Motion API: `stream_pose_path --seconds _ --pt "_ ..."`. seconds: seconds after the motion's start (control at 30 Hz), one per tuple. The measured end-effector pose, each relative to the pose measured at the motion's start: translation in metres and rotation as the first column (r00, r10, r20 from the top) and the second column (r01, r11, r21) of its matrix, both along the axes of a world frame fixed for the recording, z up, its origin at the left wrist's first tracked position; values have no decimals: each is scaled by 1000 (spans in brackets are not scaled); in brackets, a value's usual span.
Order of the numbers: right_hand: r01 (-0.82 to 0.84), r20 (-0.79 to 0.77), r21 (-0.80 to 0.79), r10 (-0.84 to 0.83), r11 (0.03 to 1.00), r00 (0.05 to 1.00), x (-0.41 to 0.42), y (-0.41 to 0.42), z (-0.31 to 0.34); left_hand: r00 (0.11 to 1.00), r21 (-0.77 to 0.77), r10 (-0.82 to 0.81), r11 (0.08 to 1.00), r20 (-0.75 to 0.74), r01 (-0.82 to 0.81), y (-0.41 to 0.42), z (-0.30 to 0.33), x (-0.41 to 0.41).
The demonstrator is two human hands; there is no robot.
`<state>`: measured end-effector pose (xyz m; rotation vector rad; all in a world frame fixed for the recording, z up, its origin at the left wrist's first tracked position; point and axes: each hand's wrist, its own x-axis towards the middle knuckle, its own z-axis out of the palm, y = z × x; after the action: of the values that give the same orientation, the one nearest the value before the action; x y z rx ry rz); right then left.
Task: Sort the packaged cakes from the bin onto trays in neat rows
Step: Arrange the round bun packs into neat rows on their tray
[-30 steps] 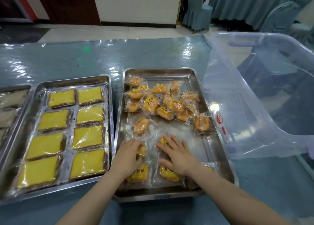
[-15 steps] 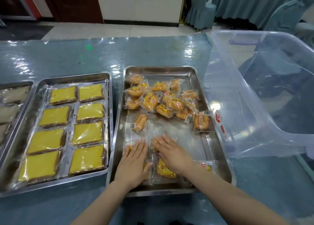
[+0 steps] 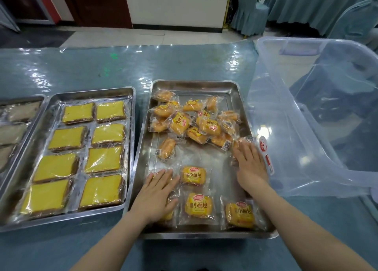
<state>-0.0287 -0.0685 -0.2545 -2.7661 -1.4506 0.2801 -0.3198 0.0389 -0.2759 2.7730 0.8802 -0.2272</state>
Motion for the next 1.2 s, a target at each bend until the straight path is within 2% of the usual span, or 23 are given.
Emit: stream_pose_path --seconds 0.13,0.2,0.27,0.37,0.43,0.47,0.5,0.53,0.57,0.6,0.67,0.73,0.8,0.87,0.93,1.03,1.13,1.2 --pt "-12 103 58 6 998 995 1 4 0 999 -2 1 1000 -34 -1 2 0 1" --pt "-53 101 70 46 996 994 -2 8 3 999 4 0 1000 -41 0 1 0 2" --pt "-34 -51 179 44 983 998 -9 7 4 999 11 2 1000 -46 -2 0 0 1" --pt "152 -353 408 2 900 936 -25 -7 2 1000 7 10 1000 -27 -9 -1 1 0" --pt "298 -544 432 -18 851 839 -29 -16 -1 1000 10 7 1000 -20 -7 -2 0 0" --pt "417 -675 396 -49 818 736 -29 -19 -1 1000 13 5 1000 -20 -5 -2 0 0" --pt "538 -800 325 -77 778 595 -28 -21 -1 1000 16 6 1000 -18 -6 -2 -1 -1" --pt "614 -869 237 -118 753 480 -28 -24 -2 1000 21 9 1000 -13 -9 -2 -1 -1" --pt "629 -881 175 -165 758 444 -28 -27 -1 1000 25 11 1000 -9 -11 -2 -2 -1" --pt "596 -830 163 -217 786 513 -30 -31 0 1000 26 10 1000 -6 -10 -2 -3 -1" --pt "519 -618 258 -274 815 737 -33 -37 -3 1000 26 7 1000 -3 -7 -2 -3 -1" --pt "374 -410 381 -208 846 888 -38 -39 -4 1000 25 7 1000 -6 -7 -1 -3 -1" --pt "137 -241 371 -48 919 969 -44 -36 -6 1000 25 4 1000 -8 -4 -1 -2 -1" --pt "-51 -147 252 90 966 985 -49 -33 -12 1000 22 4 1000 -8 -4 -1 -1 -1" --pt "-109 -168 157 135 982 977 -49 -31 -14 1000 14 7 1000 -10 -6 -2 0 -1" --pt "-64 -278 139 101 988 955 -39 -26 -3 1000 13 8 1000 -18 -8 -2 0 -1" --pt "2 -216 96 19 995 976 -26 -23 8 1000 4 9 1000 0 -9 -2 -2 -2" --pt "113 -161 46 -104 993 981 -21 -20 13 1000 0 11 1000 11 -11 -1 -3 -2"
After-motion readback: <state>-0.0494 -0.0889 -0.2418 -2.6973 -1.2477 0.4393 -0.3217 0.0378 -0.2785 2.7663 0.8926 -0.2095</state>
